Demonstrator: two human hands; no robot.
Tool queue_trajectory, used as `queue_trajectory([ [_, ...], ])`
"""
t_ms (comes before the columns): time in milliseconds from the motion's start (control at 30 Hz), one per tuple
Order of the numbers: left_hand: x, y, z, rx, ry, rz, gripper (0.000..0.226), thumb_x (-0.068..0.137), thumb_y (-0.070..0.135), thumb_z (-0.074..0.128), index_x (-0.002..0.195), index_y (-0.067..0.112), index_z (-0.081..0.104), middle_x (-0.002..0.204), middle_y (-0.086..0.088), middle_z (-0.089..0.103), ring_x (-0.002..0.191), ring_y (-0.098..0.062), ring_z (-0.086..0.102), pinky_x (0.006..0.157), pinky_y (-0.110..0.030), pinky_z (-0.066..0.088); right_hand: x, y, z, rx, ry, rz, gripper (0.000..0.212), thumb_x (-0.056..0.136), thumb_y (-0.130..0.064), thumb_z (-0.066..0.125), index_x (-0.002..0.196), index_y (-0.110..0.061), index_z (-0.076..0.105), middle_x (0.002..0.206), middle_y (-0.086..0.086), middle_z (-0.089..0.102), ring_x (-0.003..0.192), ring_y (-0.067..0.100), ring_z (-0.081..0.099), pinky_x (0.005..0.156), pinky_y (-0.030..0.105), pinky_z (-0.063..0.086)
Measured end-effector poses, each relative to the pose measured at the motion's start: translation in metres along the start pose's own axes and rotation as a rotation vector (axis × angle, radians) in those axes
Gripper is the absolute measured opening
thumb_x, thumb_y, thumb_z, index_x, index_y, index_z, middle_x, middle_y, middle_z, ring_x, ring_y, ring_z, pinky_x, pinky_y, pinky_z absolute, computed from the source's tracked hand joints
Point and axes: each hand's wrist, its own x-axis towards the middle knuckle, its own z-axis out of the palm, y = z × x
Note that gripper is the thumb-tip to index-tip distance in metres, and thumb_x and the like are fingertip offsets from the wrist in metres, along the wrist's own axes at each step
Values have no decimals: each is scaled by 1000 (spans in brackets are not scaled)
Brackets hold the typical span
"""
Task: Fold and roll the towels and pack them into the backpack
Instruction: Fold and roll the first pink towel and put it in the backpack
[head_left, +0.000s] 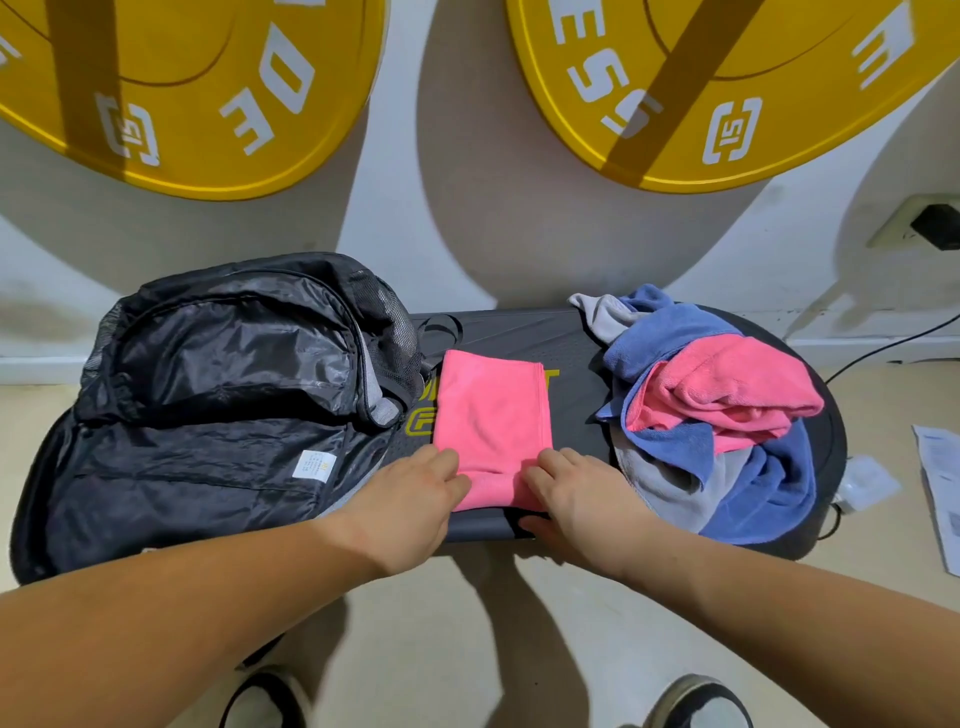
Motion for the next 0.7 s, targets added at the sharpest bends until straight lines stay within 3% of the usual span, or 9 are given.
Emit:
queue_trajectory([
  [133, 5, -10, -1, -224, -51, -129, 29, 88, 21, 48, 111, 23, 66, 105, -2, 55, 100, -24, 52, 88, -41, 49, 6, 10, -6, 172, -32, 52, 10, 85, -25, 65, 86, -15, 64, 85, 2, 55, 78, 29, 58, 63, 38, 45],
  [200, 7, -12, -6, -425, -51, -268, 32, 89, 19, 52, 115, 25, 69, 107, 1, 63, 101, -17, 57, 92, -32, 47, 12, 12, -15, 385, -87, 175, 19, 93, -25, 57, 96, -12, 71, 93, 2, 54, 90, 30, 59, 80, 38, 49],
  [267, 9, -10, -10, -633, -24, -419, 24, 91, 13, 58, 109, 23, 69, 93, 4, 66, 82, -11, 58, 81, -27, 47, 18, 13, -22, 564, -205, 359, 24, 95, -28, 59, 107, -12, 71, 104, 3, 63, 101, 26, 63, 92, 33, 50],
  [367, 12, -10, -11, -810, -34, -568, 21, 92, 9, 60, 109, 21, 64, 74, 3, 58, 62, -8, 50, 64, -21, 42, 19, 14, -21, 746, -286, 509, 13, 94, -24, 64, 102, -15, 67, 94, -3, 67, 87, 16, 63, 75, 18, 49],
  [433, 12, -12, -11, -774, -59, -570, 14, 93, 14, 62, 101, 24, 68, 74, 7, 60, 63, -4, 51, 63, -18, 41, 18, 13, -19, 823, -262, 537, 9, 94, -19, 64, 103, -17, 64, 88, -7, 62, 78, 11, 56, 63, 9, 43],
  [467, 12, -12, -10, -740, -66, -554, 11, 93, 17, 62, 92, 25, 69, 75, 8, 63, 65, -3, 52, 65, -20, 41, 17, 13, -18, 820, -266, 518, 9, 94, -19, 62, 103, -19, 65, 88, -7, 61, 78, 12, 56, 65, 10, 43],
  [567, 10, -10, -3, -704, -35, -549, 10, 93, 18, 63, 84, 21, 67, 73, 8, 60, 65, -5, 50, 63, -22, 39, 19, 11, -15, 755, -314, 500, 15, 99, -25, 56, 106, -22, 69, 93, -7, 66, 90, 17, 61, 81, 24, 45],
  [633, 11, -10, 1, -609, 74, -516, 6, 90, 16, 66, 85, 14, 65, 78, 5, 54, 71, -13, 50, 69, -27, 40, 21, 9, -13, 668, -324, 511, 19, 100, -30, 54, 111, -22, 67, 104, -1, 68, 101, 23, 63, 84, 28, 45],
  [700, 11, -12, 0, -436, 183, -366, 6, 88, 12, 67, 91, 14, 63, 91, -1, 51, 82, -21, 52, 77, -33, 43, 23, 8, -8, 540, -287, 491, 23, 98, -35, 54, 114, -19, 62, 115, 4, 67, 106, 28, 62, 86, 33, 48],
])
